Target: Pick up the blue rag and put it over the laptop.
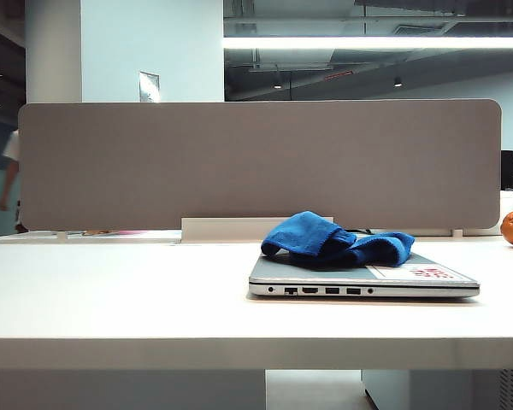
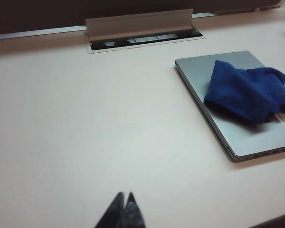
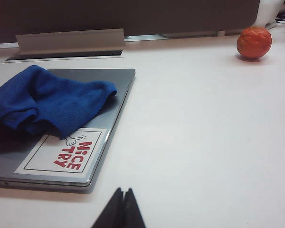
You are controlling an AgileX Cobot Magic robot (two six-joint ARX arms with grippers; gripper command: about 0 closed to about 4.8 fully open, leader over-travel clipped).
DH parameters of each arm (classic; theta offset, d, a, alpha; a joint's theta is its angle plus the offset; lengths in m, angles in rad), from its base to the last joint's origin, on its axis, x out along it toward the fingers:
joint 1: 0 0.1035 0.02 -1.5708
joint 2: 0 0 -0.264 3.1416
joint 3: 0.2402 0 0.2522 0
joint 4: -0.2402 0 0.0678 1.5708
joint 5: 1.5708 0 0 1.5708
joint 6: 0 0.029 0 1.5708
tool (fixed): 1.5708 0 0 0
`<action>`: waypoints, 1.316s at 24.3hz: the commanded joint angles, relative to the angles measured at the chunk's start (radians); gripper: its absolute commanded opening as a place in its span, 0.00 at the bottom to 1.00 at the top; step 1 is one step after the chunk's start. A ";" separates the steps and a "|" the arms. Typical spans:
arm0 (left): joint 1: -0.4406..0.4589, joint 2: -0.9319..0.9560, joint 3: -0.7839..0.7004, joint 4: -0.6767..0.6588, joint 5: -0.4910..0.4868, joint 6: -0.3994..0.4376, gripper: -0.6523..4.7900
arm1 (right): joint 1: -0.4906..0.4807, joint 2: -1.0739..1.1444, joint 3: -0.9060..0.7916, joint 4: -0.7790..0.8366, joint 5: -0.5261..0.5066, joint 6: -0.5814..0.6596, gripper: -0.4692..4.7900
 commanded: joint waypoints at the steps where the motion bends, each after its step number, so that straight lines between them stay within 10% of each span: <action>1: -0.001 -0.007 0.003 0.001 0.000 0.000 0.11 | -0.001 -0.002 -0.005 0.012 -0.005 0.001 0.09; 32: 0.251 -0.206 -0.439 0.497 -0.085 0.033 0.11 | -0.001 -0.002 -0.005 0.012 -0.005 0.001 0.09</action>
